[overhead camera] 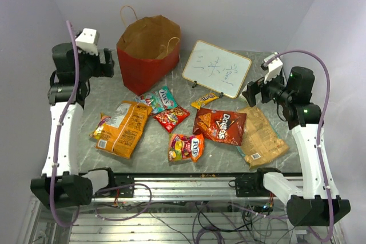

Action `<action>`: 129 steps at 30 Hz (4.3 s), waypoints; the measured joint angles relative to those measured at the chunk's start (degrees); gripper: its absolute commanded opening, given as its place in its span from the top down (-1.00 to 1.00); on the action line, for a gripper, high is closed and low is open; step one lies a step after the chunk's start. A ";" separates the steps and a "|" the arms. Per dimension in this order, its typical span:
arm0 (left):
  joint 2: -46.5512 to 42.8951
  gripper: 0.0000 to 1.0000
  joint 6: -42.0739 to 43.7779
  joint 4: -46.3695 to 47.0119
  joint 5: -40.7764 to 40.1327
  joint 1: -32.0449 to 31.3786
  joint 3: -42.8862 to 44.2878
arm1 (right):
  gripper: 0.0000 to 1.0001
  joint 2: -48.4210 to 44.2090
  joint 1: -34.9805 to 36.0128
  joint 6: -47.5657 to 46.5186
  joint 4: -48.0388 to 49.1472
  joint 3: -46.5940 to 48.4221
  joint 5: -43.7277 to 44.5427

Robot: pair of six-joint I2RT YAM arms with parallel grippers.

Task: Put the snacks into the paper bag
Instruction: Move the paper bag to the center of the board, then pick up the snack from the center of the board.

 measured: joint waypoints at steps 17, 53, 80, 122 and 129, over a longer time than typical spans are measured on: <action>27.65 -0.68 -23.91 -6.38 -10.45 -13.68 23.52 | -1.00 0.02 0.04 0.02 0.02 -1.73 -2.16; 27.78 0.86 -30.84 -11.50 -11.45 -9.07 19.50 | -1.00 -1.92 0.04 0.42 0.90 -7.26 -2.67; 22.88 0.86 -17.59 -15.96 -11.87 -3.04 18.78 | -1.00 5.84 0.37 -9.49 -4.09 -9.22 -2.25; 3.58 -0.90 -3.63 -11.54 -0.59 -0.13 10.23 | -0.70 40.87 -22.86 -28.81 -17.07 -3.10 0.55; 3.04 -0.87 -3.48 -11.30 3.91 -0.13 8.11 | -0.59 44.72 -22.88 -31.28 -17.09 -2.25 -2.97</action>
